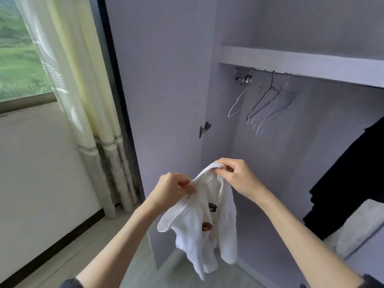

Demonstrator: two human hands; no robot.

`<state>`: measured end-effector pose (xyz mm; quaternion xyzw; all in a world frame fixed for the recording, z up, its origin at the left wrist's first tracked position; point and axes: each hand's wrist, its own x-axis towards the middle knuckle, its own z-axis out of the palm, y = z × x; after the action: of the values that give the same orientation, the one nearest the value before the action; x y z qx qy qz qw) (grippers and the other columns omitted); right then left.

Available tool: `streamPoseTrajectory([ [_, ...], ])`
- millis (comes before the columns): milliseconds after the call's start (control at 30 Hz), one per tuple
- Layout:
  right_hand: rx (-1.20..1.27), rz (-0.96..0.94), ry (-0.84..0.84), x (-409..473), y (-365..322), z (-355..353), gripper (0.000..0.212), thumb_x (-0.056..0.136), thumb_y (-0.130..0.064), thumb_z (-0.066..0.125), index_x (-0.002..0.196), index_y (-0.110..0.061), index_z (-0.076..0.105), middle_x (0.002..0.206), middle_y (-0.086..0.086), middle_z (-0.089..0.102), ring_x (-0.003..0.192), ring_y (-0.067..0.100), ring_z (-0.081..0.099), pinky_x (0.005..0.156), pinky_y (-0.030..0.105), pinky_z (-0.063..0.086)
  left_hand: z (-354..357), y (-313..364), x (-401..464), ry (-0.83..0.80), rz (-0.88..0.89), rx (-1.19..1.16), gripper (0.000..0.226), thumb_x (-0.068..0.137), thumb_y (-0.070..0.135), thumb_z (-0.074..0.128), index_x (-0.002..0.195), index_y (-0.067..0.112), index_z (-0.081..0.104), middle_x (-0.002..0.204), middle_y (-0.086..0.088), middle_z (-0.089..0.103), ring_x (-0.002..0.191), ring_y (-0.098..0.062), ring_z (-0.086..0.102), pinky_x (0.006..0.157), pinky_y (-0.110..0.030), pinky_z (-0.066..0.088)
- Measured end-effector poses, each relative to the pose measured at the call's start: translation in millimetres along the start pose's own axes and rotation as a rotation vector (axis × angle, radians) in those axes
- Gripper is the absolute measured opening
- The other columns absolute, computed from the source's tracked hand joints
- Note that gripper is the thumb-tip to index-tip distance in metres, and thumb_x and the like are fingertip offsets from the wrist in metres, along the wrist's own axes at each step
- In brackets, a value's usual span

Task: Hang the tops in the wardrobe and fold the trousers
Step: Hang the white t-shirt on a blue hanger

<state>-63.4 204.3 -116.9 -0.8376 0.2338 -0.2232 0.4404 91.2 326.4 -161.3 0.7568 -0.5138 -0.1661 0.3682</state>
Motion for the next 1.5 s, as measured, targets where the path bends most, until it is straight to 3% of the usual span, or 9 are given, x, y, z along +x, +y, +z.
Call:
streamPoseTrajectory([
  [100, -0.012, -0.006, 0.047, 18, 12, -40, 0.027, 0.089, -0.006, 0.056, 0.079, -0.026, 0.071, 0.092, 0.011, 0.069, 0.092, 0.029, 0.06, 0.082, 0.034, 0.045, 28, 3, 33, 0.008, -0.05, -0.028, 0.026, 0.081, 0.008, 0.066, 0.065, 0.029, 0.063, 0.055, 0.017, 0.059, 0.05, -0.001, 0.054, 0.06, -0.008, 0.041],
  [333, -0.062, 0.042, 0.135, 27, 40, -113, 0.014, 0.089, -0.006, 0.058, 0.085, -0.006, 0.071, 0.078, 0.01, 0.062, 0.07, 0.006, 0.046, 0.064, 0.014, 0.035, 111, 16, 104, -0.085, -0.011, 0.096, 0.021, 0.083, 0.034, 0.068, 0.086, 0.013, 0.064, 0.092, 0.005, 0.049, 0.085, -0.017, 0.047, 0.069, -0.023, 0.035],
  [633, -0.042, 0.414, 0.311, 37, 141, -178, 0.036, 0.089, -0.025, 0.061, 0.067, -0.005, 0.04, 0.071, 0.006, 0.034, 0.068, 0.016, 0.034, 0.062, 0.029, 0.025, 115, 18, 201, -0.202, 0.001, 0.08, 0.001, 0.09, 0.02, 0.06, 0.089, 0.02, 0.06, 0.076, 0.002, 0.06, 0.076, -0.017, 0.053, 0.059, -0.02, 0.036],
  [833, -0.466, 0.55, 0.238, 54, 182, -197, 0.05, 0.082, -0.036, 0.068, 0.055, -0.018, 0.03, 0.056, -0.002, 0.033, 0.058, 0.016, 0.032, 0.057, 0.031, 0.022, 122, 14, 271, -0.316, 0.129, 0.252, 0.011, 0.086, 0.006, 0.058, 0.091, 0.014, 0.063, 0.076, 0.005, 0.056, 0.077, -0.016, 0.052, 0.065, -0.019, 0.034],
  [967, -0.806, 0.628, 0.205, 60, 192, -208, 0.014, 0.094, -0.03, 0.051, 0.082, -0.026, 0.057, 0.082, -0.004, 0.061, 0.085, 0.02, 0.058, 0.079, 0.031, 0.036, 125, 18, 306, -0.262, 0.08, 0.262, 0.017, 0.081, 0.001, 0.056, 0.083, 0.015, 0.065, 0.074, 0.002, 0.054, 0.077, -0.017, 0.05, 0.062, -0.018, 0.03],
  [1067, -0.961, 0.664, 0.255, 65, 205, -215, 0.024, 0.093, -0.014, 0.043, 0.104, -0.024, 0.061, 0.102, -0.002, 0.067, 0.1, 0.022, 0.059, 0.086, 0.033, 0.034, 129, 28, 323, -0.208, 0.06, 0.195, 0.014, 0.083, 0.005, 0.058, 0.09, 0.011, 0.069, 0.082, -0.005, 0.064, 0.083, -0.021, 0.056, 0.07, -0.02, 0.036],
  [1233, -1.111, 0.403, 0.627, 71, 221, -219, 0.018, 0.063, 0.004, 0.068, 0.073, -0.01, 0.064, 0.074, 0.003, 0.062, 0.069, 0.029, 0.061, 0.065, 0.034, 0.035, 134, 40, 341, 0.052, -0.035, 0.027, 0.007, 0.086, 0.008, 0.058, 0.088, 0.014, 0.061, 0.081, -0.002, 0.059, 0.082, -0.024, 0.055, 0.067, -0.019, 0.029],
  [1367, -0.985, 0.685, 0.299, 78, 228, -220, 0.026, 0.081, -0.005, 0.051, 0.099, -0.02, 0.063, 0.103, -0.005, 0.056, 0.104, 0.018, 0.054, 0.083, 0.034, 0.032, 145, 31, 354, 0.01, -0.214, -0.031, 0.006, 0.086, 0.007, 0.06, 0.088, 0.004, 0.064, 0.094, -0.018, 0.069, 0.092, -0.031, 0.062, 0.074, -0.028, 0.042],
  [1500, -0.68, 0.751, 0.226, 100, 238, -231, 0.025, 0.083, -0.009, 0.05, 0.096, -0.022, 0.066, 0.1, -0.005, 0.063, 0.1, 0.017, 0.058, 0.087, 0.032, 0.041, 144, 42, 365, -0.045, -0.555, -0.782, 0.016, 0.088, -0.011, 0.047, 0.097, -0.002, 0.056, 0.086, -0.017, 0.06, 0.084, -0.029, 0.058, 0.08, -0.035, 0.053],
])
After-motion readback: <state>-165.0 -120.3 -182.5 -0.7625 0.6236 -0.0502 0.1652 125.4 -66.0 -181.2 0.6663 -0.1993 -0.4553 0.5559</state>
